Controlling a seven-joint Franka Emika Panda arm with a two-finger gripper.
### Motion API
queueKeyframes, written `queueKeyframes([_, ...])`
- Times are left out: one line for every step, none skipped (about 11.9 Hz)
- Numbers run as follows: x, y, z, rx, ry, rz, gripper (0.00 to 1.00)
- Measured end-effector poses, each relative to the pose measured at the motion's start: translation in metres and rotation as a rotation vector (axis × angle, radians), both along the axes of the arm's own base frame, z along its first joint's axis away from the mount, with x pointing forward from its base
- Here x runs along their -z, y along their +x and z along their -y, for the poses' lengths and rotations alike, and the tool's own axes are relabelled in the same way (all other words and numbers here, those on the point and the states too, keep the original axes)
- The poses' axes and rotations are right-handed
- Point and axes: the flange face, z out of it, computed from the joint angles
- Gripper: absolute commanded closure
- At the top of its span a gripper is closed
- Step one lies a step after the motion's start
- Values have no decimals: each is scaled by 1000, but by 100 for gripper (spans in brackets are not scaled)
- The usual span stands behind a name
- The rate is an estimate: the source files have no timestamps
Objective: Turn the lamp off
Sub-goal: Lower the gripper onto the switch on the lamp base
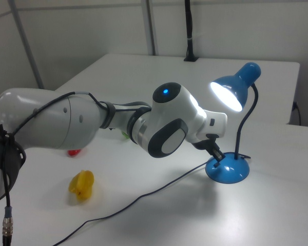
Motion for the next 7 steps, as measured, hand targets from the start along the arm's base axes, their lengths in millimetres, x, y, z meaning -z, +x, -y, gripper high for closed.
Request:
queueKeyframes([3, 1, -1, 2, 1, 5, 100])
queueKeyframes([7, 2, -2, 1, 3, 2, 100])
queueKeyframes([10, 4, -2, 0, 5, 0, 100])
queueKeyframes([11, 5, -3, -2, 5, 0, 100])
queueKeyframes([11, 6, -5, -5, 5, 0, 100])
queueKeyframes([11, 7, -8, -10, 5, 0, 100])
queueKeyframes([12, 9, -11, -15, 5, 0, 100])
